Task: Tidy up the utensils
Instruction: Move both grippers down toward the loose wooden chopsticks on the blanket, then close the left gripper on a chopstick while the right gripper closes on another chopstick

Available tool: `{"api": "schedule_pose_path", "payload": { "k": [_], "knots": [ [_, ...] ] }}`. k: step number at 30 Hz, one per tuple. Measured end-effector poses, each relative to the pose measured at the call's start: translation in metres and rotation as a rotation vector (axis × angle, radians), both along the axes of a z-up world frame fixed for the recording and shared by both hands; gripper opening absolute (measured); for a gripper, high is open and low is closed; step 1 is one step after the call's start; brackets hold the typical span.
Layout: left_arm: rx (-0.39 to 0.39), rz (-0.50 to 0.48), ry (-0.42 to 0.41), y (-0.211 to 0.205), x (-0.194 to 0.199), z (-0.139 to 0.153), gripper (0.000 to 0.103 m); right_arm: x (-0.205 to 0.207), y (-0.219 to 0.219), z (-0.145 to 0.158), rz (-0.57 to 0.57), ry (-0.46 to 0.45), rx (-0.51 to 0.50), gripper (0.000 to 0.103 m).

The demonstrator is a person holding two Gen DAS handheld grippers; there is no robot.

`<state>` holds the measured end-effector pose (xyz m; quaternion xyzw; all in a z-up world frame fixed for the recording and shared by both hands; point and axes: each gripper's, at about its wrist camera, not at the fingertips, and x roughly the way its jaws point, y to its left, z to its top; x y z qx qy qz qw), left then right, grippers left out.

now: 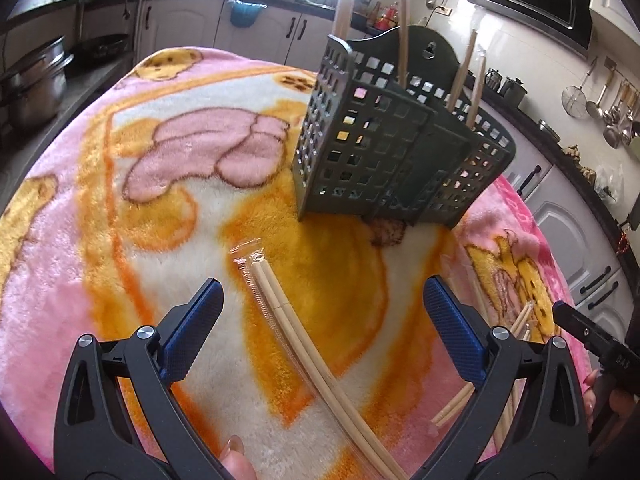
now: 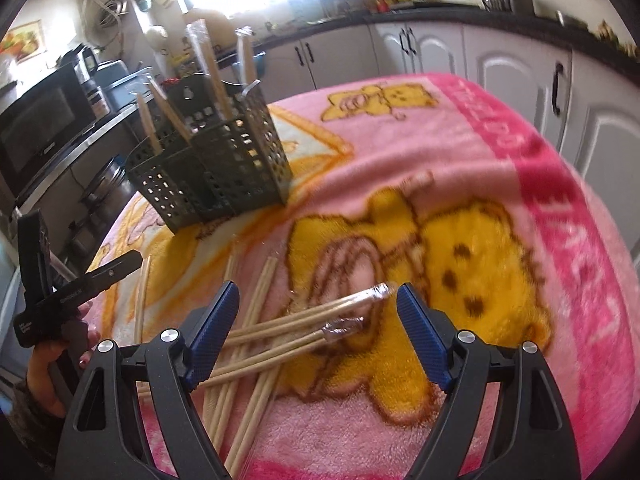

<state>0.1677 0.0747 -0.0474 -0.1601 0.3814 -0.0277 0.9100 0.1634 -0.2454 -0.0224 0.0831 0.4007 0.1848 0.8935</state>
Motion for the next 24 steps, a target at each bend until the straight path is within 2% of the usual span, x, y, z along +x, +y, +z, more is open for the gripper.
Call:
{"api": "schedule_pose_path", "payload": {
  "k": [9,12,24],
  "knots": [
    [-0.11,0.057,0.042,0.023,0.014,-0.013,0.092,0.015,-0.008,-0.016,-0.031,0.095,0.074,0.077],
    [-0.127,0.059,0.045,0.026,0.017,-0.014,0.091,0.021,-0.01,-0.021,-0.039,0.125,0.1,0.069],
    [-0.06,0.091,0.068,0.03,0.036,-0.017,0.055,0.031,-0.018,-0.028,-0.073,0.172,0.167,0.052]
  ]
}}
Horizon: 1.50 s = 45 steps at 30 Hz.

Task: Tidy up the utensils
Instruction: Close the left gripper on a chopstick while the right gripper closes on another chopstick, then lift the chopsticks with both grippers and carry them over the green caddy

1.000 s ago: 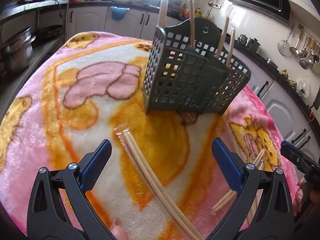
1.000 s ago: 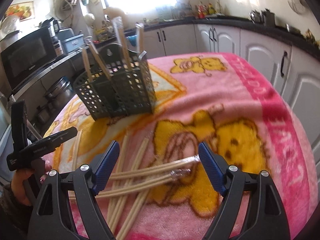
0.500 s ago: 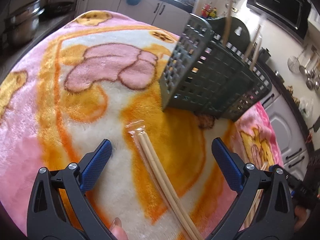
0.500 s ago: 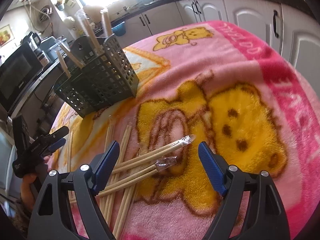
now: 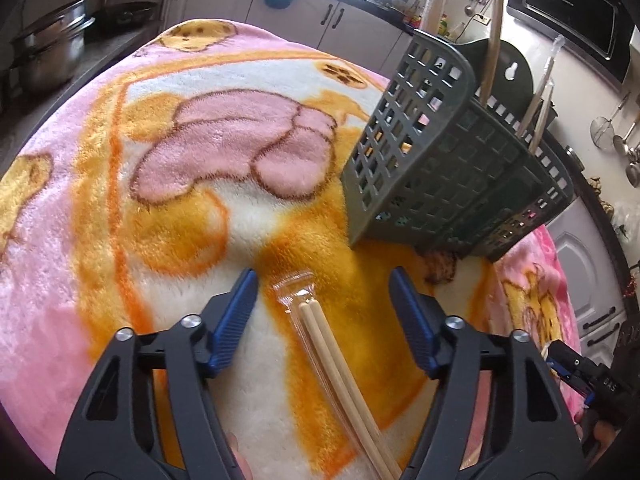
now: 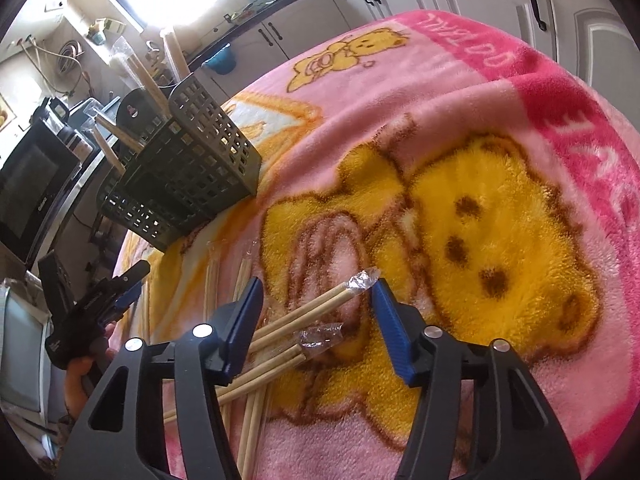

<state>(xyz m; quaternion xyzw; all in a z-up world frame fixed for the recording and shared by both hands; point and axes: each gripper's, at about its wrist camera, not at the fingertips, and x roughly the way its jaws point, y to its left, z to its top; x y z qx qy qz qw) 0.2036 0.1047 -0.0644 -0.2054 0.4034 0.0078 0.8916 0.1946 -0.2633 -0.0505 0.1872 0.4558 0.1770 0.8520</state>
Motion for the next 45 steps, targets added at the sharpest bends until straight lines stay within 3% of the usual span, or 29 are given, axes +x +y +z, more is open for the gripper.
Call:
{"api": "schedule_pose_path", "payload": {
  "k": [9,13,16,26,33,38,45],
  "knots": [
    [0.005,0.031,0.014,0.011,0.004,-0.002,0.028,0.007,-0.005,-0.004,-0.023,0.019,0.026,0.043],
    [-0.007,0.042,0.012,0.015,0.003,-0.004,0.02,0.011,-0.005,-0.005,-0.022,0.016,0.026,0.02],
    [-0.019,0.048,0.009,0.017,0.002,-0.005,0.017,0.011,-0.003,-0.003,-0.014,-0.001,0.027,0.01],
    [-0.047,0.055,0.008,0.025,-0.001,-0.008,0.006,0.005,0.012,0.025,0.018,-0.115,0.025,0.008],
    [-0.114,0.052,-0.018,0.033,-0.009,-0.005,0.0,-0.001,0.032,0.058,0.066,-0.221,0.007,0.007],
    [-0.132,0.031,-0.08,0.029,-0.023,0.016,0.0,-0.01,0.048,0.087,0.115,-0.313,-0.003,0.006],
    [-0.124,-0.005,-0.215,0.019,-0.035,0.071,0.0,-0.017,0.064,0.121,0.173,-0.407,0.007,0.006]
  ]
}}
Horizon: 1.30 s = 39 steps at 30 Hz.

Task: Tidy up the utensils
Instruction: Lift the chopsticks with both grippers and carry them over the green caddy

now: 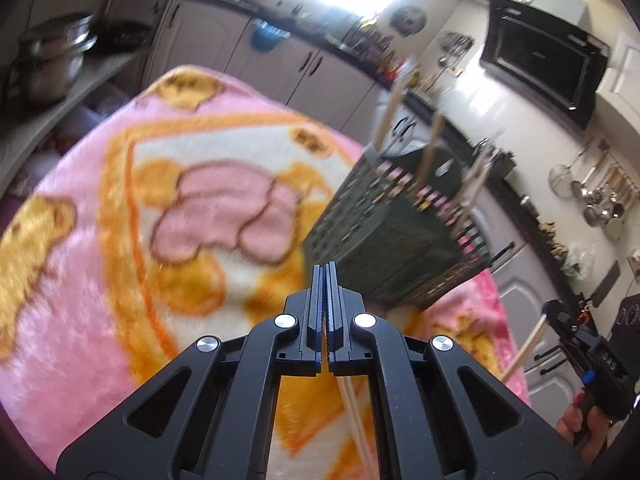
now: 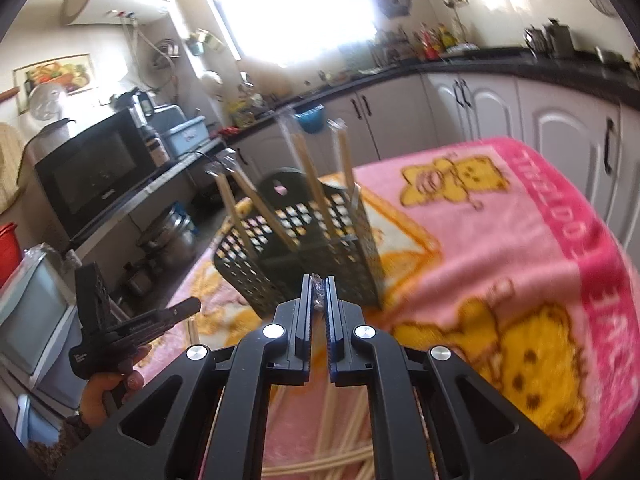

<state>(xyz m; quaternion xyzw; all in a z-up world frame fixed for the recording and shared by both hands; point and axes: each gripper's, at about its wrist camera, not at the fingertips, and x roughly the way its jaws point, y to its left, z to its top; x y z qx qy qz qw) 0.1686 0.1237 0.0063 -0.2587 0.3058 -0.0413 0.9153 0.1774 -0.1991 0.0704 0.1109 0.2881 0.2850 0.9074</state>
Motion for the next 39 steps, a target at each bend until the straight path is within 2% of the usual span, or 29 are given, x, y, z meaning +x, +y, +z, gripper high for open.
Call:
{"api": "schedule_pose_path", "payload": {
  "k": [5,20,27,39],
  "knots": [
    [0.019,-0.037,-0.094,-0.014,0.001,0.039,0.0,-0.004,0.008,0.018,0.026,-0.053,-0.006,0.006],
    [0.062,-0.108,-0.266,-0.046,0.01,0.113,0.0,-0.014,0.011,0.057,0.05,-0.167,-0.002,0.005],
    [0.054,-0.125,-0.31,-0.048,0.012,0.132,0.0,-0.015,0.01,0.069,0.052,-0.206,-0.003,0.006],
    [0.029,-0.189,-0.34,-0.06,0.028,0.153,0.0,-0.011,0.011,0.086,0.042,-0.255,0.008,0.005]
  ]
}}
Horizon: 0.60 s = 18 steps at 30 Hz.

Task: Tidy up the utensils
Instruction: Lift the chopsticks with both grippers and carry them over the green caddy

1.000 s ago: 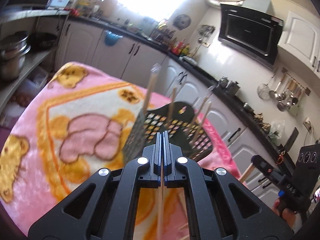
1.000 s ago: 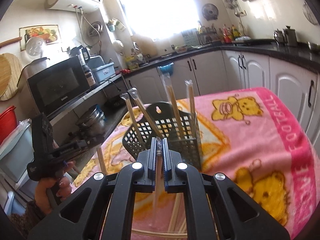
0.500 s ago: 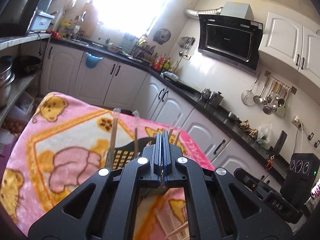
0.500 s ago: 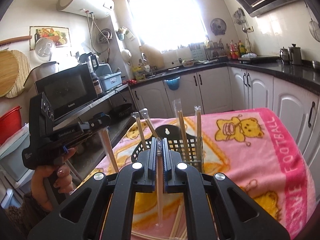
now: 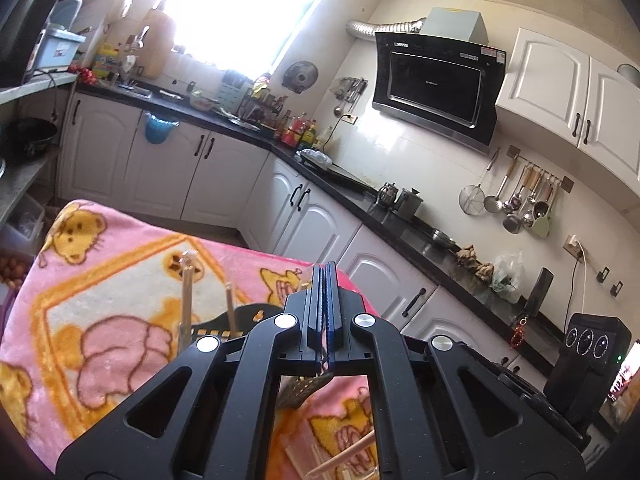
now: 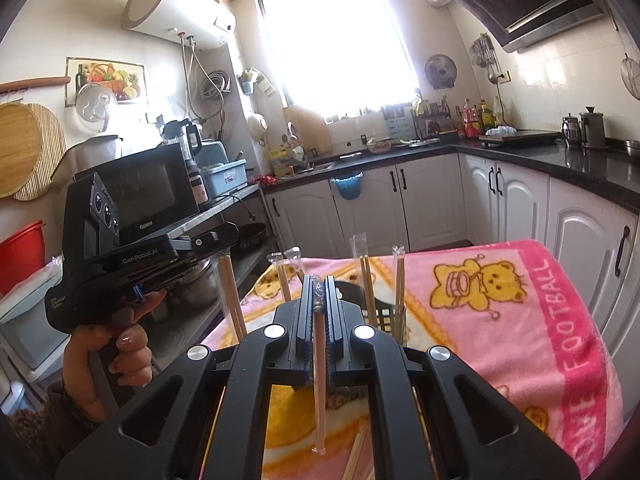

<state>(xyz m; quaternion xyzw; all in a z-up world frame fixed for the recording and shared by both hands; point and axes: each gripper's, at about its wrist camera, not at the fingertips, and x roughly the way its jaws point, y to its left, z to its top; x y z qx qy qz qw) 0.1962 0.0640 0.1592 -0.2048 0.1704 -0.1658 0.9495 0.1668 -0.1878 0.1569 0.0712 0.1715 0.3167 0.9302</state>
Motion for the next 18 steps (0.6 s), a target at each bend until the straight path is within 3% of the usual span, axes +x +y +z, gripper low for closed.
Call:
{"api": "schedule_pose_path", "payload": {
  "k": [18],
  "knots": [
    [-0.015,0.0,-0.091,0.007,0.02,0.044,0.0,0.02,0.003,0.039,-0.034,-0.099,0.015,0.005]
  ]
}}
